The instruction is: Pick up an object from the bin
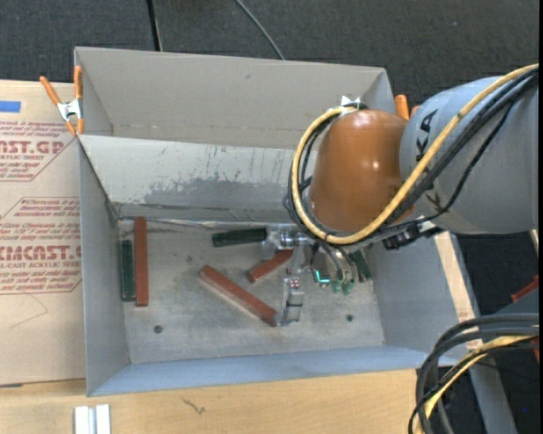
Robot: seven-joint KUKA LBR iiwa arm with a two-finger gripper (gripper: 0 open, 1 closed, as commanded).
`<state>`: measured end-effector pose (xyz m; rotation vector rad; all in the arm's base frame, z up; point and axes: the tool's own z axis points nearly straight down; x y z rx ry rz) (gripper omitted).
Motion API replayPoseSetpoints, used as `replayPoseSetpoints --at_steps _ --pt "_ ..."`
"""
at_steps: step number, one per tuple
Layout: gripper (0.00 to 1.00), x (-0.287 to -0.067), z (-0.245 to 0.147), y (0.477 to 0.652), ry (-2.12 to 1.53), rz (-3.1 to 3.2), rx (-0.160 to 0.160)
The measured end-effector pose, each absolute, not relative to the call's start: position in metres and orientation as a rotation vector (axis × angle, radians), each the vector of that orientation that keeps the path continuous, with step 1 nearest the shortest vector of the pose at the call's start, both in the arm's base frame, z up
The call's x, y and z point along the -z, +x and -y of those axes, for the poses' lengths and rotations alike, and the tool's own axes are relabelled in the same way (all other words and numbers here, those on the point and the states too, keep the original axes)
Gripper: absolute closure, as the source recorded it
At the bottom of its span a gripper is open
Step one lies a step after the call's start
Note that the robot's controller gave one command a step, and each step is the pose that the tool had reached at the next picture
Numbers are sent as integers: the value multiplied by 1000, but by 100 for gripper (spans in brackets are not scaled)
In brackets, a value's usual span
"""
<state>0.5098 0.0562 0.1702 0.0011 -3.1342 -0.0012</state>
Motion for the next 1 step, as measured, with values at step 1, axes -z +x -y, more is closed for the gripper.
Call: replayPoseSetpoints --at_steps 1 --pt "0 -174 -56 512 0 3142 2"
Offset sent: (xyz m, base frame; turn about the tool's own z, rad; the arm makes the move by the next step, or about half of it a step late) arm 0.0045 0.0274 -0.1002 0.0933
